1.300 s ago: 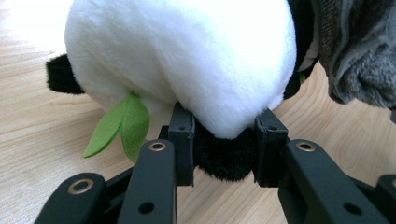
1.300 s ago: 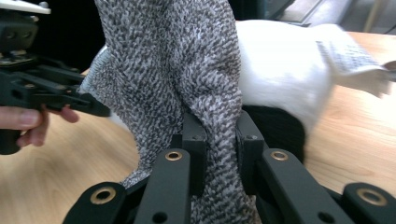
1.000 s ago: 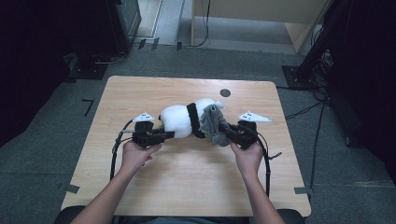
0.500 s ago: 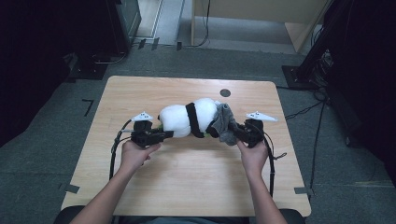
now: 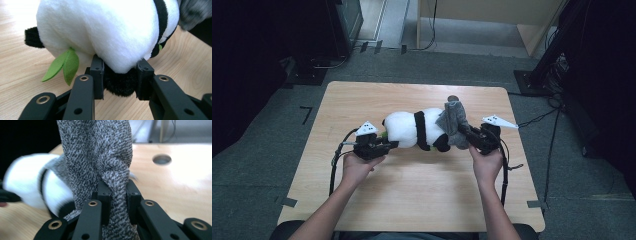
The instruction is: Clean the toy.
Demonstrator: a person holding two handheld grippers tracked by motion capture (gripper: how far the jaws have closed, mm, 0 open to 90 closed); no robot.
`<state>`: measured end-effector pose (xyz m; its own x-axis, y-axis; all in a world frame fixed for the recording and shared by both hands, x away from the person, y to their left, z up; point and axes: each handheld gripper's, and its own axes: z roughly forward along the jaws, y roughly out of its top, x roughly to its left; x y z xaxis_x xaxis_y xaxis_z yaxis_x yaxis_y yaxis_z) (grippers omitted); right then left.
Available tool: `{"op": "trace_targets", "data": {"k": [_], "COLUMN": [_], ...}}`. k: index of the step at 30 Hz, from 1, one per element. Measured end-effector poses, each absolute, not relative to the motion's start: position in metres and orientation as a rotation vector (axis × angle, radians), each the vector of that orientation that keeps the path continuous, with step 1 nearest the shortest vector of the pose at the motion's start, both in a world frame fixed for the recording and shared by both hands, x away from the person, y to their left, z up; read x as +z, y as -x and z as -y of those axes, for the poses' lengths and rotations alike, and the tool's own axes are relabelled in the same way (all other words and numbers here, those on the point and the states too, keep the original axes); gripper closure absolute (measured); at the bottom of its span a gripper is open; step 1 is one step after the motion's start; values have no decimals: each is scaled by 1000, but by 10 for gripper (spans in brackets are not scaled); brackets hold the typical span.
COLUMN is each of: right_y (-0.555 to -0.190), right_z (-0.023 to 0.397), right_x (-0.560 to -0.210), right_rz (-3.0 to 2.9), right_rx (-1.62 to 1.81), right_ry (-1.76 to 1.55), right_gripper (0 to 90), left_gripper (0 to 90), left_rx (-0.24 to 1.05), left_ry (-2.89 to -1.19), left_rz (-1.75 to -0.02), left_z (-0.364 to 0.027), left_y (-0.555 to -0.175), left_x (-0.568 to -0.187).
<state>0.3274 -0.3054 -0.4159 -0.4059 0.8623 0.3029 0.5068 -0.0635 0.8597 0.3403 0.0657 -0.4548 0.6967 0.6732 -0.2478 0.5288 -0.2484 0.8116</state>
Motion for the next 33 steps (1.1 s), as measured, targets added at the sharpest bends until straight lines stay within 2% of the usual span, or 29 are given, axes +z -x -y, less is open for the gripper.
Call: {"op": "trace_targets", "data": {"k": [10, 16, 20, 26, 29, 33], "right_y": [-341, -359, -363, -359, -358, -358], "right_z": [277, 257, 257, 261, 263, 267], "right_x": [-393, -404, -411, -415, -416, -416], "right_rz": [-1946, -2034, -2067, -2084, -2092, -2103], "right_rx": [1515, 1453, 1414, 1397, 1382, 1378], "right_ry": [-1369, -1377, -1398, -1393, -1380, -1383], "right_gripper": [795, 794, 793, 792, 792, 791], "left_gripper": [627, 605, 580, 463, 444, 438], "left_rx": [241, 278, 290, 297, 303, 243], "left_ry": [-1943, -1954, -1974, -2012, -2044, -2057], "left_rz": [-919, -910, -903, -893, -825, -798], "left_z": [-65, -64, -63, -62, -66, -74], "left_y": [-326, -322, -322, -322, -321, -325], "left_x": [-472, -483, -488, -489, -486, -476]}}
